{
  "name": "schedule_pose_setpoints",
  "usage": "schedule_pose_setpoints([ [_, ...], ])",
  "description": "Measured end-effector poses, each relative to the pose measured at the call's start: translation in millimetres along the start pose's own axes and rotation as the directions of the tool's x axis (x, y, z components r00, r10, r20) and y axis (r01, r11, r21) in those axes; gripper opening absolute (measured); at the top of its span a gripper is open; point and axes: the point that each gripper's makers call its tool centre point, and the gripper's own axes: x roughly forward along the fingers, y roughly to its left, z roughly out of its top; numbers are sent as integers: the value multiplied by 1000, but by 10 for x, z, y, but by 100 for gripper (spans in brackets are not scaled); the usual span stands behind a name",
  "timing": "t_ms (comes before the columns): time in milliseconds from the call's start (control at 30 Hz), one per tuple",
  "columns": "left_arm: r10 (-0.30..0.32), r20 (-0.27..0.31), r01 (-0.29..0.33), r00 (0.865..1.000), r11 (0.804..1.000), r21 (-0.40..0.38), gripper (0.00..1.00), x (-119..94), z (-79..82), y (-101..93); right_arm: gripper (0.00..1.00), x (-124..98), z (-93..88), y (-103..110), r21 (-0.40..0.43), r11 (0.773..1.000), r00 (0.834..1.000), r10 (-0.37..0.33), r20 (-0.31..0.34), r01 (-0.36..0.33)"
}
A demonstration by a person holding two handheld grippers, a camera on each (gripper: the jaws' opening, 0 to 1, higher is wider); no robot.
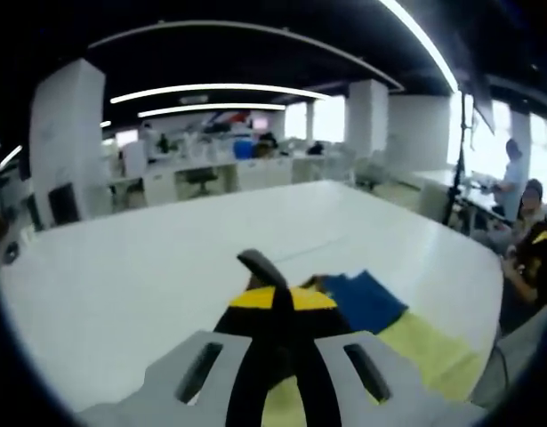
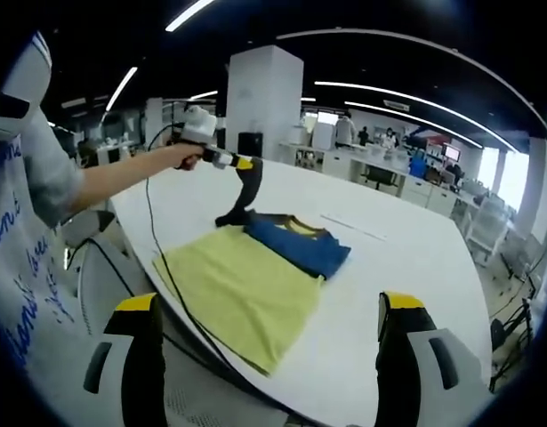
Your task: Fold the garment on the visible template until the final outline fits inside the template.
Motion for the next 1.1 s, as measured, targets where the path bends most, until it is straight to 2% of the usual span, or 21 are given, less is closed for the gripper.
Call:
schedule_pose_setpoints([
  [767,-114,-8,114,993,993,43,0,454,162,-573,100,111,-68,22,27,999,999,43,-9,-43],
  [1100,-158,-25,159,987,986,48,0,641,135,-785,100,99,-90,2,38,999,999,37,-11,-36],
])
